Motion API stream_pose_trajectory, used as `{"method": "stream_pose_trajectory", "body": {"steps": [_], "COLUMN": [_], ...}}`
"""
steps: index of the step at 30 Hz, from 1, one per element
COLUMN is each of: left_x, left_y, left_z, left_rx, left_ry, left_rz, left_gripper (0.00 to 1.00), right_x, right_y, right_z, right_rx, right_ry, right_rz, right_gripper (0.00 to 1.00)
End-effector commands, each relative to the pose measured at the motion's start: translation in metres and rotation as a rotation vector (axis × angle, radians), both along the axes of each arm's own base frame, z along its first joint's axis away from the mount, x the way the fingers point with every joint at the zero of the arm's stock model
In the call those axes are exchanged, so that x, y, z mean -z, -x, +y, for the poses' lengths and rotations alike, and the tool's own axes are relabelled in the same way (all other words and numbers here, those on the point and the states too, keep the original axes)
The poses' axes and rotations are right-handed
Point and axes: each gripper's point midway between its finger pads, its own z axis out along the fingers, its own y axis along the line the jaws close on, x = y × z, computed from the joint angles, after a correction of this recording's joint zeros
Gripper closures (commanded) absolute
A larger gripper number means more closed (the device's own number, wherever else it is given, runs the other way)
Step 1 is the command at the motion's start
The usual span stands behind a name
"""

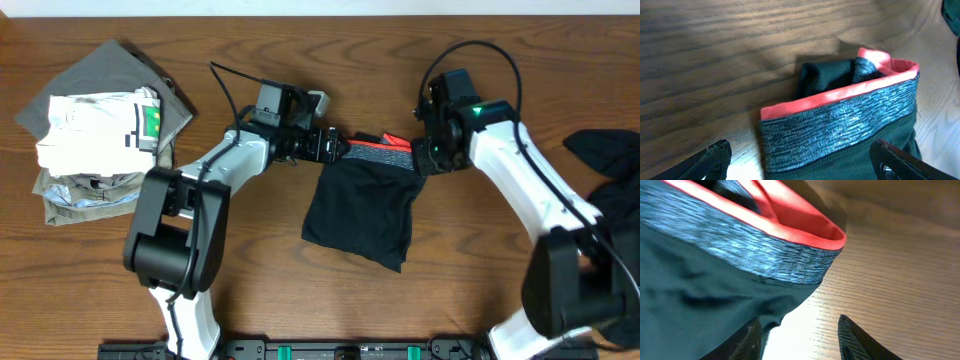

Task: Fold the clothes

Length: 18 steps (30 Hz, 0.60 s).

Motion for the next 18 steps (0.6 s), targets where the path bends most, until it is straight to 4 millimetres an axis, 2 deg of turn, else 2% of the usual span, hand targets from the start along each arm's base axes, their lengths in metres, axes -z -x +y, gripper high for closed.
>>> {"method": "stream_pose_trajectory", "body": {"steps": [1,10,13,18], "left_x": [0.013,0.02,0.024,0.029], "left_y": [0.002,-0.002,0.002,0.014], "left_z": [-0.003,-0.01,-0.017,-0.035], "left_rx": [0.022,0.035,0.054,0.11], "left_ry": [0.003,0.01,0.014,0.053], "left_rz": [0.017,-0.007,-0.003,0.018], "left_gripper": [0.1,0.1,0.1,0.1], "right_x": [0.021,0.071,0.081,0.083], "right_y": [0.001,-0.009,-0.011,-0.01], "right_z": [-0.003,-0.001,0.0,-0.001], "right_rx": [0.029,0.033,0.033,0.032], "right_ry": [0.022,0.035,0.039,0.043], "right_rz": [0.054,0.103,0.113,0.115], "right_gripper": [0.52,0.53,0.52,0.52]}}
